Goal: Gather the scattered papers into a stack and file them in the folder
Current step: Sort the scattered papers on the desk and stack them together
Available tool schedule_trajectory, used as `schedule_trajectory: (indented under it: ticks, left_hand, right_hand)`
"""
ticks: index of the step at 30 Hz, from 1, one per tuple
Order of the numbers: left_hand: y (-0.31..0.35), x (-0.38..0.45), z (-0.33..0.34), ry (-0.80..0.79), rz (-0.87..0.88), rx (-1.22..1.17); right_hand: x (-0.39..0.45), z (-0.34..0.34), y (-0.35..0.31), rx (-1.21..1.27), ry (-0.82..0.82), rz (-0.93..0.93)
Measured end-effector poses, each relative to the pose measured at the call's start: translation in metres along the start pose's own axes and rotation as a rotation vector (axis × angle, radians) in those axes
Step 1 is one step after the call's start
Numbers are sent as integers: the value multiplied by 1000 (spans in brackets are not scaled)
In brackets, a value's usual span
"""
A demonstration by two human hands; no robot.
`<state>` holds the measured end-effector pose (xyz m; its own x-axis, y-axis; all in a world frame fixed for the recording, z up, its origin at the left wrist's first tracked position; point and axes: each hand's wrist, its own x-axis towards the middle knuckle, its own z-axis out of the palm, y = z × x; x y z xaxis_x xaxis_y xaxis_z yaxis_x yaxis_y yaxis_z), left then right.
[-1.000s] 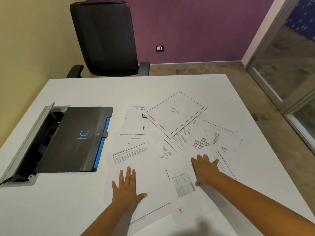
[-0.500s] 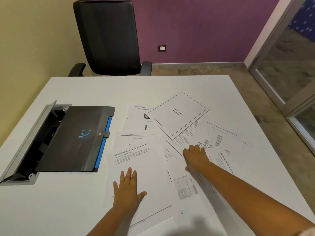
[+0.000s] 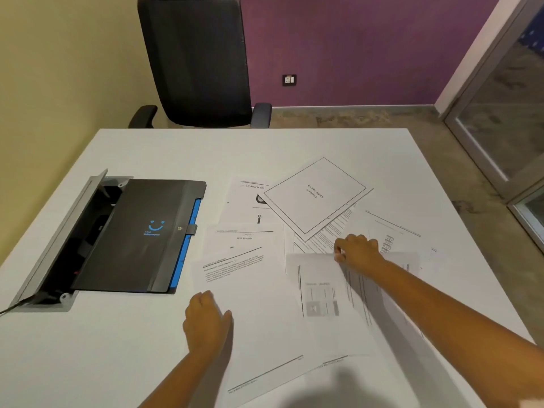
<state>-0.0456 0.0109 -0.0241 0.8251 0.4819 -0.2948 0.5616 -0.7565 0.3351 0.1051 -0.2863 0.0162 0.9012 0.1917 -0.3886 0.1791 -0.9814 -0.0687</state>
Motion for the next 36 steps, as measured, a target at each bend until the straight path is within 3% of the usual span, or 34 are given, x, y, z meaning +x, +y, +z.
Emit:
schedule_trajectory:
  ticks: [4, 9, 15, 25, 29, 32, 36]
  left_hand:
    - [4, 5, -1, -5, -209, -78]
    - [9, 9, -2, -2, -325, -88]
    - [9, 16, -4, -43, -324, -35]
    - [9, 13, -7, -33, -304, -47]
    - [13, 12, -9, 11, -358, -217]
    - [9, 14, -10, 83, -428, -502]
    - [3, 12, -15, 85, -398, -709]
  right_hand:
    - [-2, -25, 18, 274, -171, 14]
    - [-8, -34, 44, 341, -85, 54]
    - [-12, -53, 63, 512, 64, 53]
    - [-18, -88, 39, 669, 20, -60]
    - [-22, -88, -4, 852, 15, -99]
    - [-19, -75, -30, 1107, 91, 65]
    - [-16, -38, -44, 1045, 77, 247]
